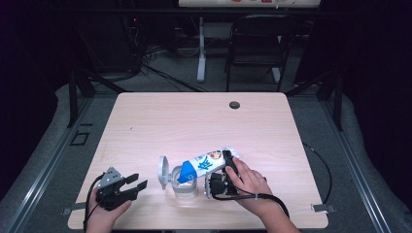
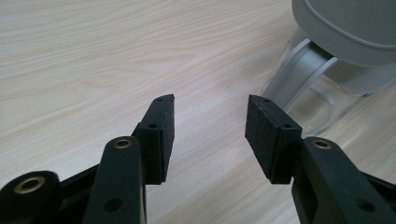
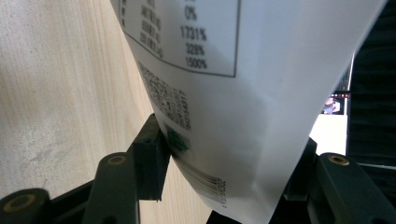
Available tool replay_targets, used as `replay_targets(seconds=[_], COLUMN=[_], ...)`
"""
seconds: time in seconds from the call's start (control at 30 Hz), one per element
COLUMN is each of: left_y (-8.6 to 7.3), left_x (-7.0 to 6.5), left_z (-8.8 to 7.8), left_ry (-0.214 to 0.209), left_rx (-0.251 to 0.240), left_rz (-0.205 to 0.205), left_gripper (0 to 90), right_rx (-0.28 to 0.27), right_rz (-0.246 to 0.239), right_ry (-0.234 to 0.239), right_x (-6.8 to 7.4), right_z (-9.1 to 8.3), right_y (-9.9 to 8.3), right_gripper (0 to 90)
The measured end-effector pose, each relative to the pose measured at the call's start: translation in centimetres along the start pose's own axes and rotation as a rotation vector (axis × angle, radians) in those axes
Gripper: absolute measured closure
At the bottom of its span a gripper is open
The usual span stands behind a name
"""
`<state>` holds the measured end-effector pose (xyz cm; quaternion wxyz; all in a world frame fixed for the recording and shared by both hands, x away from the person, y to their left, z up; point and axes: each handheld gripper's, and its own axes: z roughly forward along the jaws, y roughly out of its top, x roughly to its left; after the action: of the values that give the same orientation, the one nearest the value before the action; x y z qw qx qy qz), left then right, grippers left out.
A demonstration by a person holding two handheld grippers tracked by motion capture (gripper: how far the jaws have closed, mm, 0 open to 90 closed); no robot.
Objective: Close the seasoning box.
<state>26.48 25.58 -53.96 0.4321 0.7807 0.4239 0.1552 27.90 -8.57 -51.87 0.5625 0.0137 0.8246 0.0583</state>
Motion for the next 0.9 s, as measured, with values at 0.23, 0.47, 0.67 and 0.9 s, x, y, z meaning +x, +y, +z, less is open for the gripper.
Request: replay_targets(seconds=[0.23, 0.47, 0.67, 0.9], left_y=[0.02, 0.06, 0.02, 0.03], left_x=[0.02, 0.00, -0.02, 0.02], left_z=[-0.03, -0.10, -0.05, -0.06], left_ry=[0.000, 0.000, 0.003, 0.003], left_rx=[-0.001, 0.007, -0.004, -0.001], left_rz=[0.003, 0.004, 0.003, 0.001], left_gripper=[52.9, 52.9, 52.9, 52.9], right_rx=[0.006, -0.005, 0.002, -0.002], right_rz=[-0.025, -0.030, -0.040, -0.048], right_ry=[-0.007, -0.012, -0.018, -0.027], right_x=[-0.10, -0.12, -0.19, -0.18], right_z=[-0.06, 0.00, 0.00, 0.00], right_y=[0.10, 0.11, 0.15, 0.17], right_gripper=[45.7, 45.9, 46.0, 46.1])
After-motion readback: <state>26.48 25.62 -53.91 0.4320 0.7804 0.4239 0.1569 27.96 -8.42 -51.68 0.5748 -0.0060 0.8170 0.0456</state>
